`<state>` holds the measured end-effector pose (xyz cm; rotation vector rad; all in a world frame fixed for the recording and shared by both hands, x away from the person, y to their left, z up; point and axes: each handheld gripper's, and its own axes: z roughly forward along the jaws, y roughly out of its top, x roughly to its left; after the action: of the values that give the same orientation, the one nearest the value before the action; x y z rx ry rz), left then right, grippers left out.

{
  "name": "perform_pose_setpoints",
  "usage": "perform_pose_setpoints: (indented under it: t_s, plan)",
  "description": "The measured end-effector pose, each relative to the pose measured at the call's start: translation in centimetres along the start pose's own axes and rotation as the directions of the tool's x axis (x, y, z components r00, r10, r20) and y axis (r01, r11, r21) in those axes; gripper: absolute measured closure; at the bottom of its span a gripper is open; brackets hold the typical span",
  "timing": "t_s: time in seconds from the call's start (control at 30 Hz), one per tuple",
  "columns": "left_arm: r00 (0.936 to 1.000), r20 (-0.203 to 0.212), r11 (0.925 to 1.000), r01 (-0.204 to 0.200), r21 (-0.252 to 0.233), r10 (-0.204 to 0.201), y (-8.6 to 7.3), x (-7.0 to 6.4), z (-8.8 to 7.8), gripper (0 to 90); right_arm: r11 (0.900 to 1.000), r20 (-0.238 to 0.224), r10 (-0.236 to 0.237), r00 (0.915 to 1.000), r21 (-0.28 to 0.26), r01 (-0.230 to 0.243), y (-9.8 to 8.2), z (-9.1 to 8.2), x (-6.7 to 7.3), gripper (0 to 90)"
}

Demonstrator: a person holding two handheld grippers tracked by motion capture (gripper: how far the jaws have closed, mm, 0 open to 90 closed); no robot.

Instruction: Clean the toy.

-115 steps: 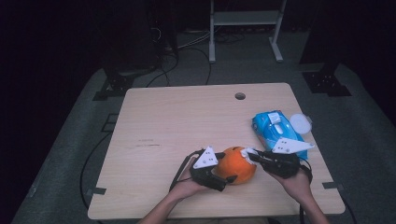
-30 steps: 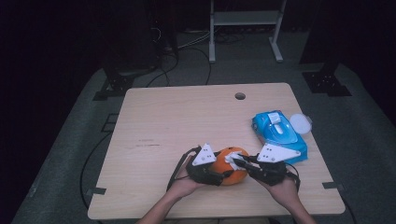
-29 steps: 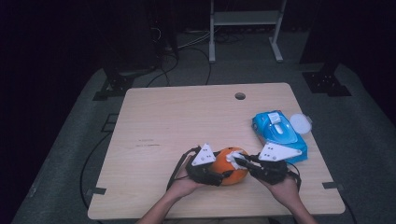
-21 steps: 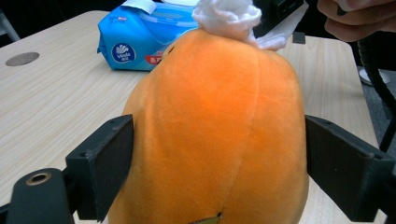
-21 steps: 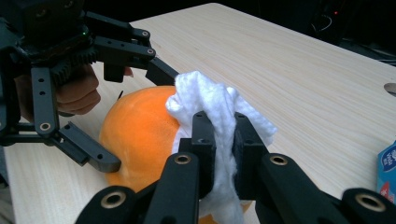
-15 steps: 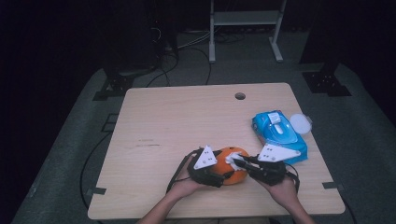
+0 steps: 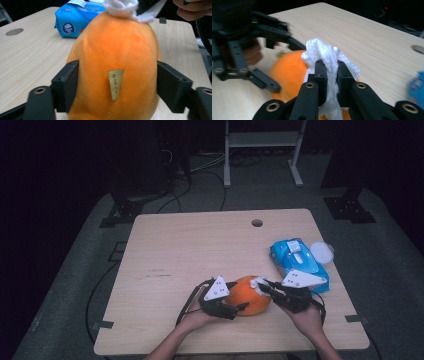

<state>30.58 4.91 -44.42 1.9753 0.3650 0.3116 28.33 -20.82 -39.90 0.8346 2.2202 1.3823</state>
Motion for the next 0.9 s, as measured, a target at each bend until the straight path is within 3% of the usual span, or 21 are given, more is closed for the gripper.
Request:
perform_pose_setpoints:
  t_s: [0.07, 0.13, 0.23, 0.27, 0.33, 0.4, 0.47, 0.53, 0.57, 0.63, 0.7, 0.77, 0.83, 0.9]
  plan:
    - [0.9998, -0.016, 0.9999, -0.012, -0.001, 0.012, 0.1, -0.3, 0.0, 29.2, 1.000, 0.010, 0.018, 0.9998, 0.003, -0.018, -0.1, -0.3, -0.2, 81.2]
    - [0.9995, -0.028, 0.9999, -0.012, -0.006, 0.012, 0.3, -0.6, 0.0, 32.3, 1.000, 0.002, 0.003, 1.0000, -0.006, -0.003, 0.2, -0.4, 0.6, 81.1]
    - [0.9995, -0.029, 0.9997, -0.011, -0.020, 0.010, 0.6, -0.7, -0.2, 34.4, 1.000, -0.051, -0.017, 0.9986, -0.025, 0.015, 0.8, -0.1, 2.1, 81.1]
    - [0.9997, -0.022, 0.9994, -0.005, -0.035, 0.004, 0.6, -0.6, -0.4, 34.5, 0.999, -0.048, -0.040, 0.9980, -0.028, 0.039, 1.0, 0.1, 2.5, 81.1]
    - [1.0000, -0.008, 0.9987, 0.003, -0.052, -0.003, 1.0, -0.5, -1.0, 34.5, 0.999, -0.066, -0.030, 0.9974, -0.043, 0.027, 1.3, -0.1, 2.8, 81.1]
    - [0.9997, -0.008, 0.9980, -0.025, -0.057, 0.025, 1.7, -0.7, -1.7, 34.6, 0.998, -0.063, -0.037, 0.9973, -0.056, 0.033, 1.4, -0.4, 2.8, 81.2]
    - [0.9995, -0.006, 0.9989, -0.030, -0.035, 0.030, 1.9, -0.7, -1.8, 34.7, 0.998, -0.065, -0.020, 0.9977, -0.054, 0.016, 1.2, -0.5, 2.4, 81.1]
    - [0.9996, -0.001, 0.9996, -0.027, 0.001, 0.027, 1.5, -0.5, -1.6, 34.6, 1.000, -0.054, -0.014, 0.9984, -0.017, 0.013, 0.6, 0.1, 1.8, 81.2]
    - [0.9998, 0.006, 0.9998, -0.017, 0.006, 0.017, 1.3, -0.4, -1.5, 34.6, 1.000, -0.030, -0.022, 0.9993, 0.013, 0.023, 0.1, 0.5, 1.4, 81.1]
    - [0.9999, -0.003, 0.9999, -0.011, 0.011, 0.011, 1.2, -0.4, -1.1, 33.6, 1.000, -0.029, -0.003, 0.9996, 0.028, 0.004, -0.5, 0.8, 0.9, 81.1]
    - [0.9999, -0.007, 0.9998, -0.007, 0.021, 0.007, 1.3, -0.5, -0.8, 28.5, 1.000, -0.019, -0.023, 0.9995, 0.019, 0.023, -0.1, 0.6, 1.5, 81.1]
    - [0.9999, -0.015, 0.9998, -0.008, 0.017, 0.009, 1.2, -0.7, -0.6, 26.8, 1.000, -0.087, -0.014, 0.9961, -0.012, 0.013, 0.5, 0.7, 2.4, 81.2]
    - [0.9997, -0.016, 0.9995, -0.017, 0.027, 0.017, 1.2, -0.7, -0.7, 25.8, 0.998, -0.079, -0.060, 0.9951, 0.004, 0.060, 0.8, 1.1, 3.1, 81.1]
    - [0.9999, -0.008, 0.9996, -0.011, 0.024, 0.012, 1.1, -0.5, -0.9, 26.8, 0.998, -0.087, -0.054, 0.9947, 0.007, 0.055, 0.6, 1.3, 2.8, 81.1]
